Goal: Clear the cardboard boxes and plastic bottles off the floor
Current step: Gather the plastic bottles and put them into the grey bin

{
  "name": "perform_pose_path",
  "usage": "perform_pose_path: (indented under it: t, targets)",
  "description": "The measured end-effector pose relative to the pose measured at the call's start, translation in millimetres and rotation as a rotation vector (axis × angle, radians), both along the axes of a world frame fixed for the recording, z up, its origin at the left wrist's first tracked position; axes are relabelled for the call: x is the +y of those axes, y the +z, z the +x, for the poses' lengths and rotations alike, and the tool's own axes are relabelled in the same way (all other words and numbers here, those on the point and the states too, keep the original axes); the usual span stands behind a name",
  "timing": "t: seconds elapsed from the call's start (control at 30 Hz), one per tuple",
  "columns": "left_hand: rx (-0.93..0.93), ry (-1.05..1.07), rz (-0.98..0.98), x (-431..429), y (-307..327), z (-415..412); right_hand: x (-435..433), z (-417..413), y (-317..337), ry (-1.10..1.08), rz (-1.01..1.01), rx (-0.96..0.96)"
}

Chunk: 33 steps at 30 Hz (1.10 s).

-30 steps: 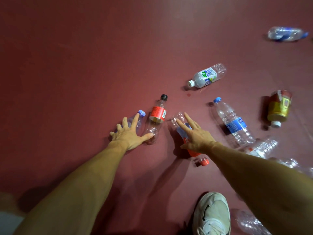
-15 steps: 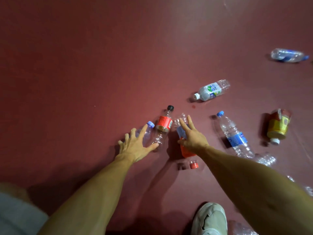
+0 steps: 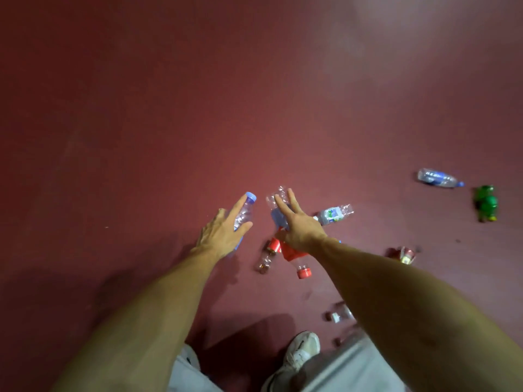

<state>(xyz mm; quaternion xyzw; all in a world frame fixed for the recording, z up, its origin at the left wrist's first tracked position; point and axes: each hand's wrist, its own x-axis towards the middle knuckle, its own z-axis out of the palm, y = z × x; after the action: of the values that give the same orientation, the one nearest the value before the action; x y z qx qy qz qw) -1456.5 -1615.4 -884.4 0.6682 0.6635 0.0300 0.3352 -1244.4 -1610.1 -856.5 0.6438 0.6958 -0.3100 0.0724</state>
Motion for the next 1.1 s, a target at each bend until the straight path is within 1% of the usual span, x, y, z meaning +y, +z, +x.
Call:
perform_pose_path:
  t: [0.1, 0.23, 0.33, 0.43, 0.57, 0.67, 0.8, 0.97, 1.1]
  targets:
    - [0.065, 0.034, 0.004, -3, 104, -24, 8, -17, 101, 0.018, 0.000, 0.007]
    - [0.084, 0.107, 0.032, -9, 227, -58, 20, -51, 218, 0.053, 0.003, 0.036]
    - [0.110, 0.190, 0.072, -11, 293, -80, 32, -80, 281, 0.120, 0.052, 0.073]
    - [0.116, 0.323, 0.114, -22, 344, -98, 39, -110, 328, 0.213, 0.079, 0.101]
    - [0.150, 0.458, 0.139, -56, 395, -134, 34, -159, 377, 0.357, 0.108, 0.146]
    - [0.169, 0.610, 0.161, -87, 425, -168, 21, -201, 405, 0.491, 0.142, 0.161]
    - [0.209, 0.779, 0.185, -153, 457, -218, -14, -276, 434, 0.703, 0.170, 0.154]
    - [0.257, 1.031, 0.206, -278, 481, -289, -107, -392, 457, 0.966, 0.198, 0.212]
    - [0.332, 1.215, 0.190, -412, 492, -338, -221, -484, 470, 1.189, 0.207, 0.254]
